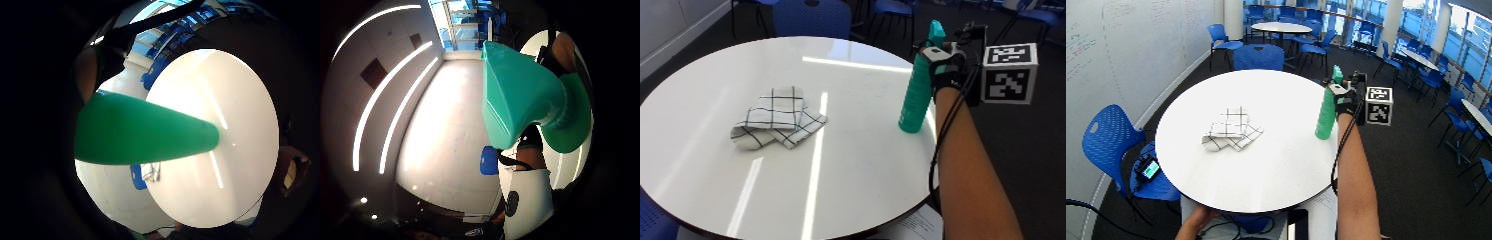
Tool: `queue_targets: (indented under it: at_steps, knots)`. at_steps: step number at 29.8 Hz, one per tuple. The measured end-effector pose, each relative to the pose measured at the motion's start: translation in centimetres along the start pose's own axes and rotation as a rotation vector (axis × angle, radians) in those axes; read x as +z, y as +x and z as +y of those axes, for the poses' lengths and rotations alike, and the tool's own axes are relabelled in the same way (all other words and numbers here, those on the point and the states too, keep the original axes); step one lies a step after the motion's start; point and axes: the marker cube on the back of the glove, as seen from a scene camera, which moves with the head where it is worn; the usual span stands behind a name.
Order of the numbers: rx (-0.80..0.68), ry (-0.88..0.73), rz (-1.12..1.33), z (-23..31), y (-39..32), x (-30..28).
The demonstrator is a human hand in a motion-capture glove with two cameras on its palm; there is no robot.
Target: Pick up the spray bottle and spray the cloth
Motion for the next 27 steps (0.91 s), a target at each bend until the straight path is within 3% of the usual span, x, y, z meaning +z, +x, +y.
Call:
queue_targets:
  at_steps: [11, 27]
  knots:
    - [0.042, -0.025, 0.025, -0.7, 1.1, 1.2]
    - [-0.191, 0.145, -0.052, -3.2, -1.5, 2.0]
